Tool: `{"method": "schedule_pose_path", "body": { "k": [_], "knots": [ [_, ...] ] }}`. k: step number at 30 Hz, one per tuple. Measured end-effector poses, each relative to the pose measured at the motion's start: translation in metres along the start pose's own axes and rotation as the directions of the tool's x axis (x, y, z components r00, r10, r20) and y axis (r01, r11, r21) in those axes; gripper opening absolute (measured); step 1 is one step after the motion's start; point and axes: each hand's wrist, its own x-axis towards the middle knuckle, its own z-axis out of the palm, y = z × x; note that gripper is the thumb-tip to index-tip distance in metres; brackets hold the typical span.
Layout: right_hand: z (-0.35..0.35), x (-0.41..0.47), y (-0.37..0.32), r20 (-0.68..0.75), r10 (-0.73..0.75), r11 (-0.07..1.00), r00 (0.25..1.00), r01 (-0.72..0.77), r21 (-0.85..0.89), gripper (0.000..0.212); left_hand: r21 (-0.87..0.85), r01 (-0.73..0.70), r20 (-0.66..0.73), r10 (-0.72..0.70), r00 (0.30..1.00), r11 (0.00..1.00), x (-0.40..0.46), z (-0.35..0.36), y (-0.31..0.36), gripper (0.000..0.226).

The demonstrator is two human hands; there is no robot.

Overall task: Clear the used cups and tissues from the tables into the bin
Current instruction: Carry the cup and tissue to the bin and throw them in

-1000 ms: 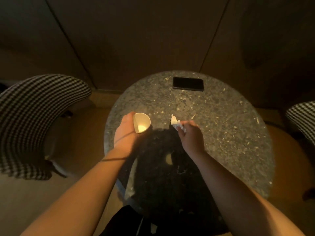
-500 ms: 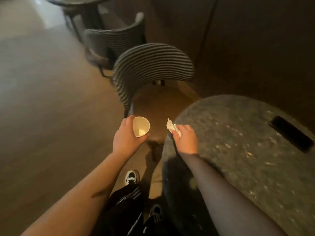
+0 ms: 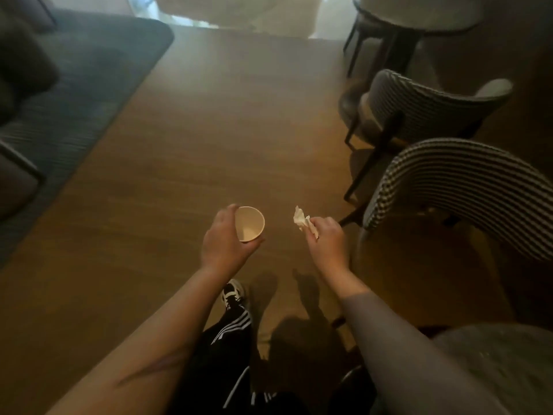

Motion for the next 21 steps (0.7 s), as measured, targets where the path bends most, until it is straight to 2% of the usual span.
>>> {"method": "schedule_pose_path", "body": {
  "k": [5,10,21],
  "knots": [
    [0.044,0.076,-0.046,0.09,-0.106,0.994,0.99,0.104,0.031,0.026,-0.034,0.101,-0.076,-0.104,0.992,0.994,0.057,-0.017,-0.041,0.082],
    [0.094,0.173,-0.098,0.146,-0.176,0.984,0.974,0.173,0.027,0.027,-0.053,0.175,-0.11,-0.18,0.977,0.983,0.151,-0.032,-0.09,0.082],
    [0.15,0.431,-0.214,0.08,-0.178,0.984,0.981,0.176,0.03,0.025,-0.06,0.198,-0.157,-0.205,0.966,0.978,0.435,-0.086,-0.159,0.084]
  ]
}}
